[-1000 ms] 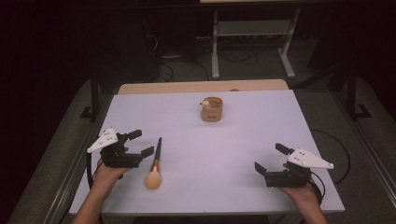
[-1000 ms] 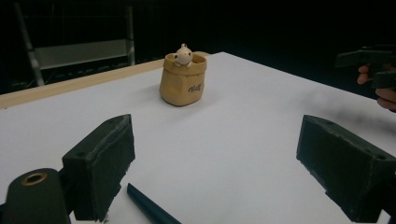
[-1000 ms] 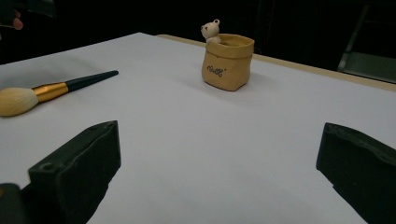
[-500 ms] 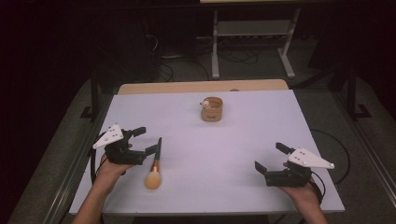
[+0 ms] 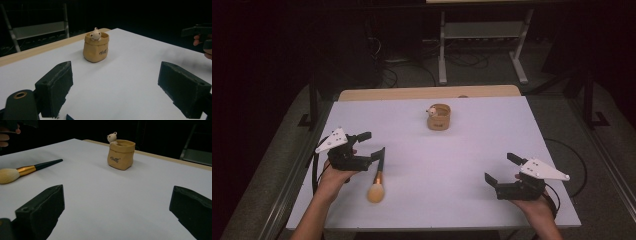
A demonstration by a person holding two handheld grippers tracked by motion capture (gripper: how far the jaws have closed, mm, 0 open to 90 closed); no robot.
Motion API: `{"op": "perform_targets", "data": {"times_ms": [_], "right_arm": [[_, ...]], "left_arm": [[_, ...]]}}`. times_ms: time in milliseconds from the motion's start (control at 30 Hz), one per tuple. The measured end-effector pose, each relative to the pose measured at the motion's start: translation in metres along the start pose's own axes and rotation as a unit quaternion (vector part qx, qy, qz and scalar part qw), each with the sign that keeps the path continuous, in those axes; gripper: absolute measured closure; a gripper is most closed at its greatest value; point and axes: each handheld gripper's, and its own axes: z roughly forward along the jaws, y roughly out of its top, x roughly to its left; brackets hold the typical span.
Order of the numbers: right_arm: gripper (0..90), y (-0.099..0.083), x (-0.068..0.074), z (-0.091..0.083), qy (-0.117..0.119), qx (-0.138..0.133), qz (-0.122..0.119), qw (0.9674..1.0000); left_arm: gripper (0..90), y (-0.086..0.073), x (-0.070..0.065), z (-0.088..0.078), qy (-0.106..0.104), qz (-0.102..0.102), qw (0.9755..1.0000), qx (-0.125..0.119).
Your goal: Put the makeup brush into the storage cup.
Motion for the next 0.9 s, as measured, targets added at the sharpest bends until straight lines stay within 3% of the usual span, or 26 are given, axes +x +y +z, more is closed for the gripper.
{"op": "perform_targets", "data": {"times_ms": [133, 400, 533, 900], "right_arm": [[0.0, 0.000, -0.001, 0.000, -0.001, 0.000, -0.003, 1.0000], [0.0, 0.000, -0.001, -0.001, -0.001, 0.000, -0.004, 1.0000], [0.0, 0.000, 0.000, -0.001, -0.001, 0.001, -0.004, 1.0000], [0.0, 0.000, 0.003, 0.000, 0.005, 0.004, -0.008, 0.9999]], "left_arm": [[12.1, 0.002, 0.001, 0.005, -0.001, -0.005, 0.9999, -0.011], [12.2, 0.007, 0.000, 0.012, -0.002, 0.001, 1.0000, -0.010], [12.6, 0.007, -0.002, 0.012, -0.003, -0.009, 0.9997, -0.023], [12.8, 0.006, -0.002, 0.018, 0.007, -0.009, 0.9999, -0.005]]}}
